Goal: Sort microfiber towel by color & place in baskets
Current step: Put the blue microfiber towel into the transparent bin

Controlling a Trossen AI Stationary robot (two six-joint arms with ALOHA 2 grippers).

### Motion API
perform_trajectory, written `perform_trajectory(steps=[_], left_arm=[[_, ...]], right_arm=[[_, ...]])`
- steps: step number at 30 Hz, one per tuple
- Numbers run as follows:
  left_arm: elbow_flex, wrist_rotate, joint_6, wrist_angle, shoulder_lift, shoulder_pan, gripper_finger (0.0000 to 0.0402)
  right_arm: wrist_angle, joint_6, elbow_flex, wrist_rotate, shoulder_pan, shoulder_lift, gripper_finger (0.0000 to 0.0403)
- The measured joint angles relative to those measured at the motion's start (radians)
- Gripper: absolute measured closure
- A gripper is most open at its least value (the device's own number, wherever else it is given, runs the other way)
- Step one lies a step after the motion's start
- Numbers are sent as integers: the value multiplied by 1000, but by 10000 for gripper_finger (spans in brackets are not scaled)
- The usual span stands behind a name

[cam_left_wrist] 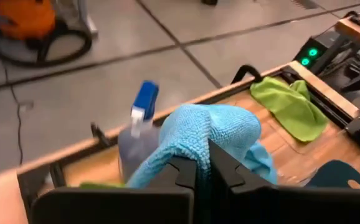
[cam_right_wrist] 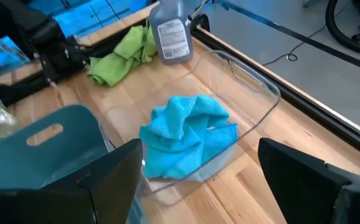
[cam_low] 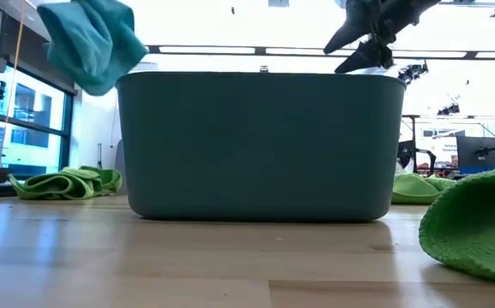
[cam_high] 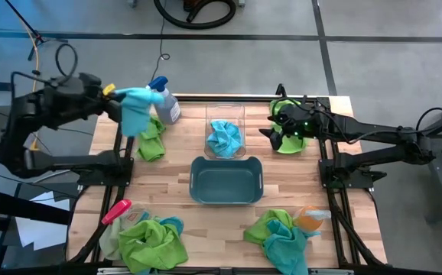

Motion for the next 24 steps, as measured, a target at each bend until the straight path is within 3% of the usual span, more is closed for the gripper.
perform_trajectory(steps=[4,11,20,24], left_arm=[[22,21,43,15,25,0,401],[-65,288,147,288,164,-61,401],[-88,322,375,715,469,-176,401],[-29,364,439,736,601,-179,401]], right_arm=[[31,1,0,0,0,-5,87],[91,45,0,-43,0,-63,87],[122,52,0,-20,0,-194,87],[163,41,0,-12,0,-237,87]])
